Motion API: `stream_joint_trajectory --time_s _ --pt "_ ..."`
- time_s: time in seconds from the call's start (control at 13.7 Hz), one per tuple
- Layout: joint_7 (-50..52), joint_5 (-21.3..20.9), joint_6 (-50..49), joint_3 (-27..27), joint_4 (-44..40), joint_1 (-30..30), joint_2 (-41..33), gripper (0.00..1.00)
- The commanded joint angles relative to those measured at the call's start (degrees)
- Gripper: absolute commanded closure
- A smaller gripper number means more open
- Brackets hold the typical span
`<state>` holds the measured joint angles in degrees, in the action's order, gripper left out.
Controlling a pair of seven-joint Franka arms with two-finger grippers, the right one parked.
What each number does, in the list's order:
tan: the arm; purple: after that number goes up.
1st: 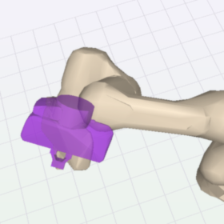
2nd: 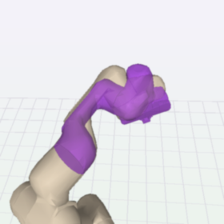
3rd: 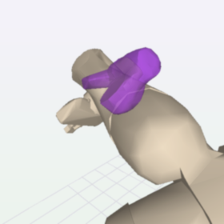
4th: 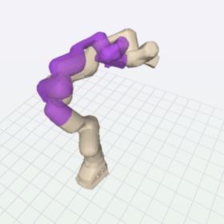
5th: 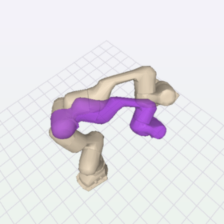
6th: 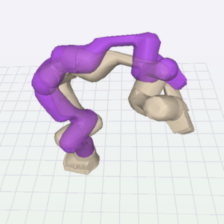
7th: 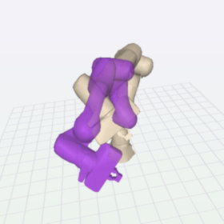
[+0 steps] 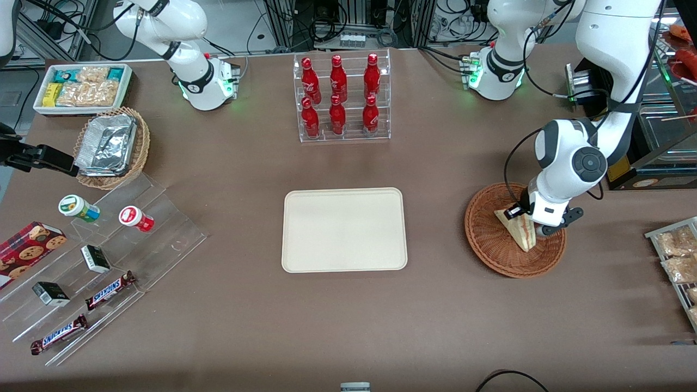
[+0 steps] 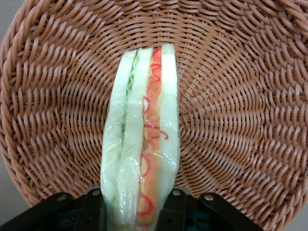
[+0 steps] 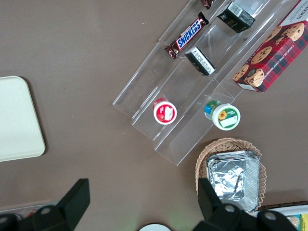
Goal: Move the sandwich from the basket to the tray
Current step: 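Lower the left gripper around the sandwich and close on it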
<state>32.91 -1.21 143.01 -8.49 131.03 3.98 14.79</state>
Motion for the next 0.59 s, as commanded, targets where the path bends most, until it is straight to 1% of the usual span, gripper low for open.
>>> stream_joint_trajectory --time_s 0.0,0.15,0.44,0.51 --pt "0.9 -0.4 0.3 -0.1 -0.3 -0.7 -0.5 1.0" --pt "0.9 -0.5 -2.9 -0.1 -2.2 -1.1 -1.3 1.0" --pt "1.1 -0.7 -19.0 -0.1 -13.6 -5.5 -2.0 1.0" --pt "1.2 -1.6 -22.3 -0.1 -16.0 -7.0 -2.0 1.0"
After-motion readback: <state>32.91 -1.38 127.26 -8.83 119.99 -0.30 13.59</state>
